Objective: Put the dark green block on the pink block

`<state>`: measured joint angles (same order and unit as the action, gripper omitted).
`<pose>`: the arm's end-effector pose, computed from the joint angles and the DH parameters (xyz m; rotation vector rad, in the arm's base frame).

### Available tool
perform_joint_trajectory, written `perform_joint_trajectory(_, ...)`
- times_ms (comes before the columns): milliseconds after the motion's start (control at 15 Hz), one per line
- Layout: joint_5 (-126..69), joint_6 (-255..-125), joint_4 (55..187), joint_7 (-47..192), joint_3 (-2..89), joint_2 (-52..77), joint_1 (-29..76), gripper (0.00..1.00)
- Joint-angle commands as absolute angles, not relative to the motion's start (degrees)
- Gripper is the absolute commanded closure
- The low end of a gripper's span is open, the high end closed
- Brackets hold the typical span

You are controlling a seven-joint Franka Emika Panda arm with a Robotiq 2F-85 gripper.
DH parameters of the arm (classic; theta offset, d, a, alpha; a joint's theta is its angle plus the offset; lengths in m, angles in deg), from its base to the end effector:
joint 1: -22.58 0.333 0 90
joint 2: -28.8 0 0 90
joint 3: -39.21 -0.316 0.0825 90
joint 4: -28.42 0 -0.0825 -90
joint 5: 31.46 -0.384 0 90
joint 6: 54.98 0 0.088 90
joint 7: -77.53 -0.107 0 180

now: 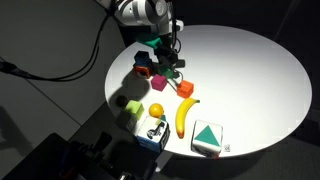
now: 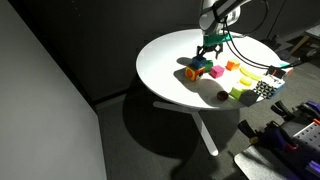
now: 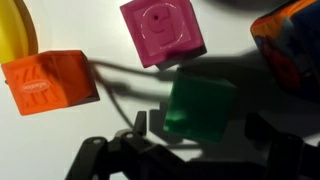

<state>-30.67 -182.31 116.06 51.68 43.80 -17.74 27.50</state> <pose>0.6939 0.0112 0.1667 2.9780 -0.6268 -0.1500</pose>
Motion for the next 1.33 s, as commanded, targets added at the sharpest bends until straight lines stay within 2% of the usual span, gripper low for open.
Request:
perform_joint_trajectory(0, -30.74, -182.22, 113.86, 50.76, 44.87, -19.26, 28.42, 0.00)
perform_joint_trajectory(733, -30.70, -182.12, 113.43, 50.82, 45.17, -20.53, 28.48, 0.00)
perform_joint_trajectory(800, -30.74, -182.05, 113.33, 50.91, 45.13, -20.64, 28.44, 0.25)
perform_joint_trajectory(867, -30.73, -181.98, 113.27, 50.95, 45.13, -20.73, 28.44, 0.27)
perform_joint_trajectory(1133, -30.95, -181.29, 112.95, 51.82, 44.83, -20.49, 28.05, 0.60)
perform_joint_trajectory(1267, -30.50, -181.14, 112.81, 52.15, 45.06, -20.07, 28.14, 0.66)
